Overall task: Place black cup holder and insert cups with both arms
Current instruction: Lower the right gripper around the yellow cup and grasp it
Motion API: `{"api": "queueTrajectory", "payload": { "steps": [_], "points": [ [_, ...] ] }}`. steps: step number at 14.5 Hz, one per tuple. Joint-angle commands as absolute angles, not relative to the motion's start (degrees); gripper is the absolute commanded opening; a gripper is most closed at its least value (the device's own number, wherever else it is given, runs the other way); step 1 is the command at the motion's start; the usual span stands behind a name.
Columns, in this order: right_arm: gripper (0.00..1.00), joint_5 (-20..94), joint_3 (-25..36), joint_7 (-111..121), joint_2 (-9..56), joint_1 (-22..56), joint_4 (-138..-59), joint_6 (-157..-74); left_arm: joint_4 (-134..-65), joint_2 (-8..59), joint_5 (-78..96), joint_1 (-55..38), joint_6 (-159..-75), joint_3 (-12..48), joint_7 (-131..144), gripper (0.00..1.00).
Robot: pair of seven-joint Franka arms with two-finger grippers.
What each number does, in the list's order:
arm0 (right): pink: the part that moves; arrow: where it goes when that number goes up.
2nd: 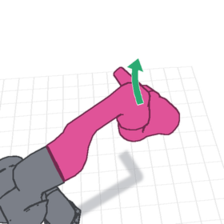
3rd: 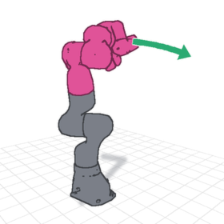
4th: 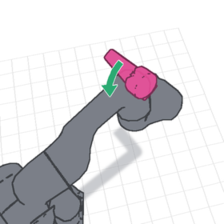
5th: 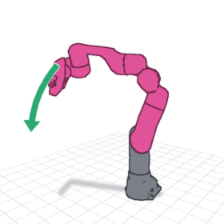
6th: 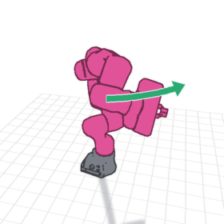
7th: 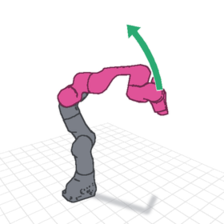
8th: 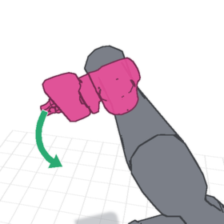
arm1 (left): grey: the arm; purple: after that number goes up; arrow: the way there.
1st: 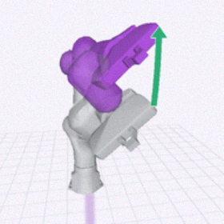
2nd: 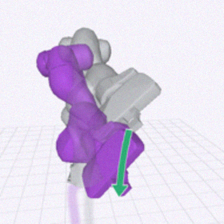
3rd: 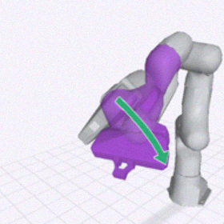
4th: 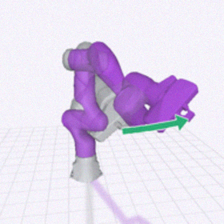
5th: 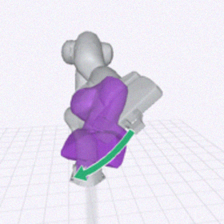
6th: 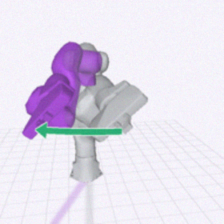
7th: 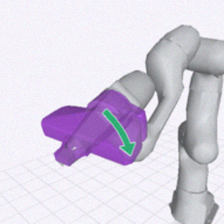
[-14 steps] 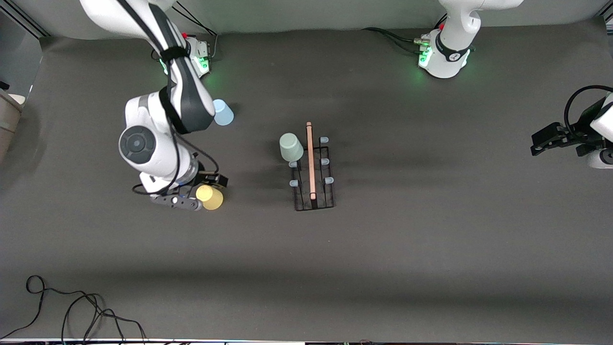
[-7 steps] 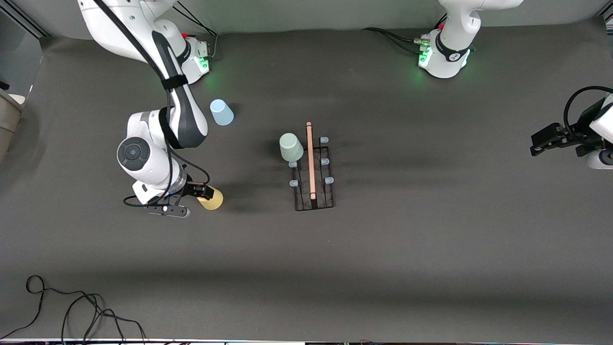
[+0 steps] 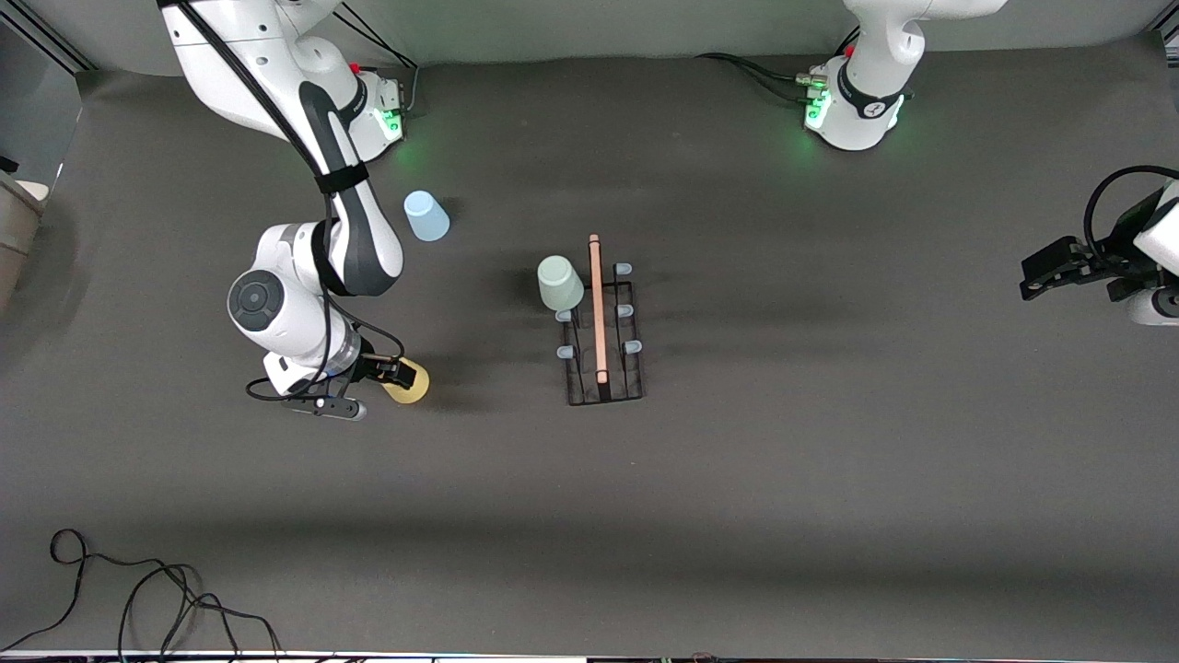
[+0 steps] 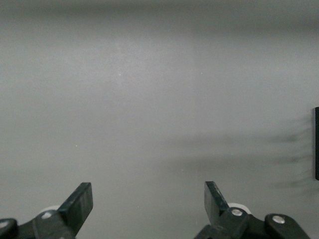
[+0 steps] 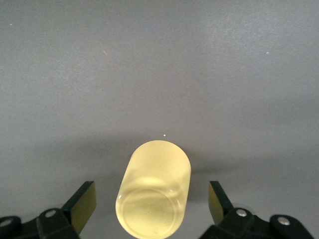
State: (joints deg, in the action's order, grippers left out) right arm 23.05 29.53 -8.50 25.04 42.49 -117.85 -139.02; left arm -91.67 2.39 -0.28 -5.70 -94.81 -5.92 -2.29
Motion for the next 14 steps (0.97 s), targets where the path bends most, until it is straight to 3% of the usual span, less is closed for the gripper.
{"api": "queueTrajectory", "payload": {
  "steps": [1,12,14],
  "points": [
    [1.00,25.6,29.5,-5.9,26.4,42.6,-117.9,-140.4,-91.4,2.5,-0.8,-6.2,-95.3,-6.2,-2.2,1.00],
    [1.00,30.4,28.7,-5.8,31.0,43.2,-118.1,-143.3,-91.5,2.9,-1.1,-6.2,-95.2,-6.2,-2.3,1.00],
    [0.82,30.5,27.9,-5.8,31.2,43.3,-118.2,-143.3,-91.4,2.8,-1.1,-6.2,-95.1,-6.2,-2.3,1.00]
  ]
}}
